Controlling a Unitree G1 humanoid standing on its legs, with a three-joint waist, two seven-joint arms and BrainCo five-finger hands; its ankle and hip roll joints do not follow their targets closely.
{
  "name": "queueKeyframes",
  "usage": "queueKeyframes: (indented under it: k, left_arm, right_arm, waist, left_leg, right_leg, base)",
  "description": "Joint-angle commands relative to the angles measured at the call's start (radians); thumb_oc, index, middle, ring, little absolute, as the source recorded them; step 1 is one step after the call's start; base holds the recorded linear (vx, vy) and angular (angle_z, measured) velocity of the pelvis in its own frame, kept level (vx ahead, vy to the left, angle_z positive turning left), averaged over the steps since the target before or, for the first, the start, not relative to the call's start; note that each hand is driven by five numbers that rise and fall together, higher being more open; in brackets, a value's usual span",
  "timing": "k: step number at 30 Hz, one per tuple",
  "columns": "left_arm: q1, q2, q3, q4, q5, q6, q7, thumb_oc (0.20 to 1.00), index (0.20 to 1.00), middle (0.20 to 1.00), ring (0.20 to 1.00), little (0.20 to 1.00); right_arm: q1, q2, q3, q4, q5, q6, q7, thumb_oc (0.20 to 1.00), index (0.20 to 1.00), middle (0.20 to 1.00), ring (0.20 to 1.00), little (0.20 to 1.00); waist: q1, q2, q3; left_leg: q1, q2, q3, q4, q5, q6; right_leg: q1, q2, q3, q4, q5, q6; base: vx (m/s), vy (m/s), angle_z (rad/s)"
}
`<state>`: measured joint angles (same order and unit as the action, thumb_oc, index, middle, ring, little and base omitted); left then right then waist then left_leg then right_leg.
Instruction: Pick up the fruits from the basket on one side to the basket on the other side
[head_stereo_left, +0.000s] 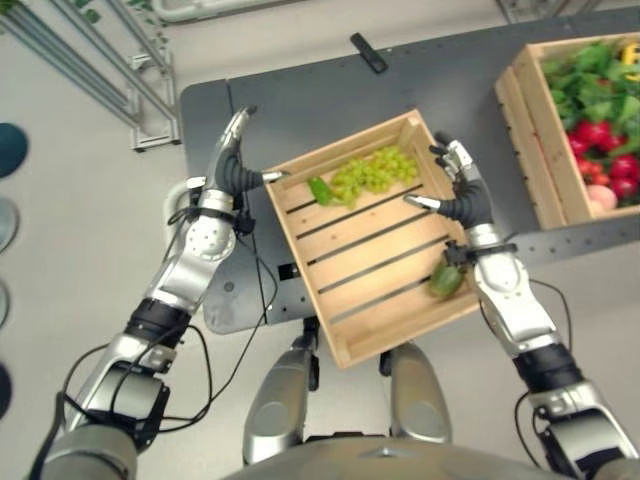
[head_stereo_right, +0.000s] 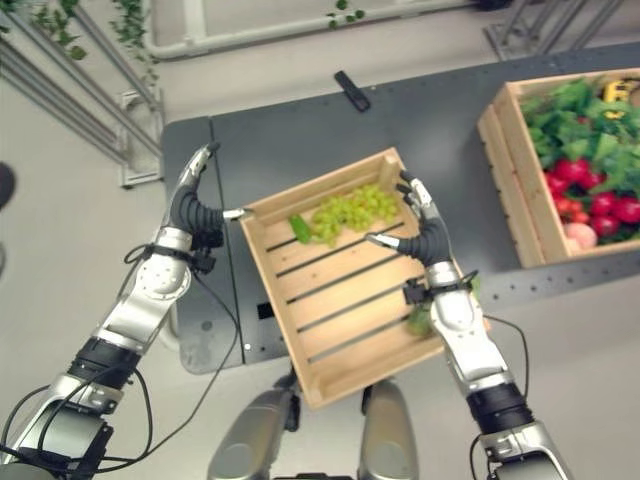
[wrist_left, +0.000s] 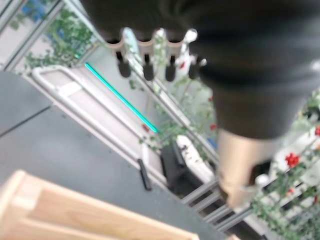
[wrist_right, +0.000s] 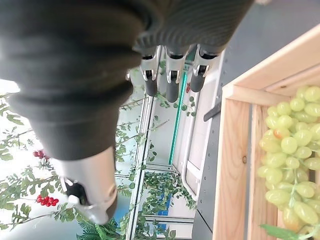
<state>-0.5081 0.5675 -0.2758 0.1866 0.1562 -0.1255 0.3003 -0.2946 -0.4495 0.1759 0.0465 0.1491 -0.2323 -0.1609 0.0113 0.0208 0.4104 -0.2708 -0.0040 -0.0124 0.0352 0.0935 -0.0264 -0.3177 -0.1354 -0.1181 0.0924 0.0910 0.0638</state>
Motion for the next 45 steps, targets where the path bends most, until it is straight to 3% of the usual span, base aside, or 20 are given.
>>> queueKeyframes:
  k: [1, 8, 14, 21, 32, 45]
  left_arm:
    - [-0.141, 0.024, -0.034, 0.01, 0.102, -0.039, 0.024, 1.0, 1.0, 1.0, 1.0, 1.0]
    - [-0.301, 0.047, -0.137, 0.028, 0.201, -0.03, 0.016, 1.0, 1.0, 1.0, 1.0, 1.0]
    - [-0.398, -0.001, -0.235, 0.095, 0.261, -0.019, -0.001, 1.0, 1.0, 1.0, 1.0, 1.0]
    - [-0.435, -0.044, -0.274, 0.23, 0.266, 0.008, -0.006, 1.0, 1.0, 1.0, 1.0, 1.0]
    - [-0.383, -0.065, -0.253, 0.361, 0.283, 0.064, -0.023, 1.0, 1.0, 1.0, 1.0, 1.0]
    - [-0.39, -0.078, -0.257, 0.416, 0.303, 0.085, -0.026, 1.0, 1.0, 1.0, 1.0, 1.0]
  right_arm:
    - [-0.045, -0.023, -0.004, -0.077, -0.003, -0.06, -0.019, 1.0, 1.0, 1.0, 1.0, 1.0]
    - [-0.069, -0.035, -0.022, -0.09, -0.015, -0.075, -0.05, 1.0, 1.0, 1.0, 1.0, 1.0]
    - [-0.076, -0.048, -0.036, -0.093, -0.042, -0.09, -0.095, 1.0, 1.0, 1.0, 1.0, 1.0]
    - [-0.091, -0.052, -0.039, -0.079, -0.069, -0.091, -0.129, 1.0, 1.0, 1.0, 1.0, 1.0]
    - [-0.098, -0.053, -0.06, -0.042, -0.1, -0.084, -0.159, 1.0, 1.0, 1.0, 1.0, 1.0]
    - [-0.096, -0.047, -0.054, -0.032, -0.102, -0.084, -0.162, 1.0, 1.0, 1.0, 1.0, 1.0]
  waist:
    - [-0.015, -0.008, -0.037]
    - [-0.03, 0.006, -0.005]
    - [-0.057, 0.024, 0.022]
    - [-0.069, 0.035, 0.046]
    - [-0.073, 0.037, 0.076]
    - [-0.082, 0.033, 0.096]
  left_leg:
    - [-0.018, 0.032, -0.008, 0.058, -0.071, -0.063]
    - [-0.05, 0.048, 0.008, 0.039, -0.048, -0.069]
    - [-0.071, 0.055, 0.02, 0.033, -0.039, -0.077]
    - [-0.09, 0.059, 0.035, 0.043, -0.04, -0.081]
    - [-0.103, 0.055, 0.037, 0.067, -0.054, -0.08]
    - [-0.117, 0.052, 0.045, 0.077, -0.059, -0.079]
  right_leg:
    - [0.034, -0.057, -0.017, -0.028, -0.019, 0.091]
    - [-0.03, -0.046, -0.014, -0.005, -0.019, 0.089]
    - [-0.063, -0.04, -0.003, -0.003, -0.019, 0.088]
    - [-0.085, -0.035, 0.008, 0.002, -0.021, 0.084]
    - [-0.096, -0.035, 0.016, 0.018, -0.031, 0.076]
    - [-0.119, -0.037, 0.023, 0.031, -0.031, 0.074]
  base:
    - [-0.05, -0.042, -0.24]
    - [-0.03, -0.051, -0.16]
    - [0.0, -0.036, -0.07]
    - [0.0, -0.027, -0.07]
    - [0.0, -0.004, -0.01]
    - [0.0, 0.0, 0.0]
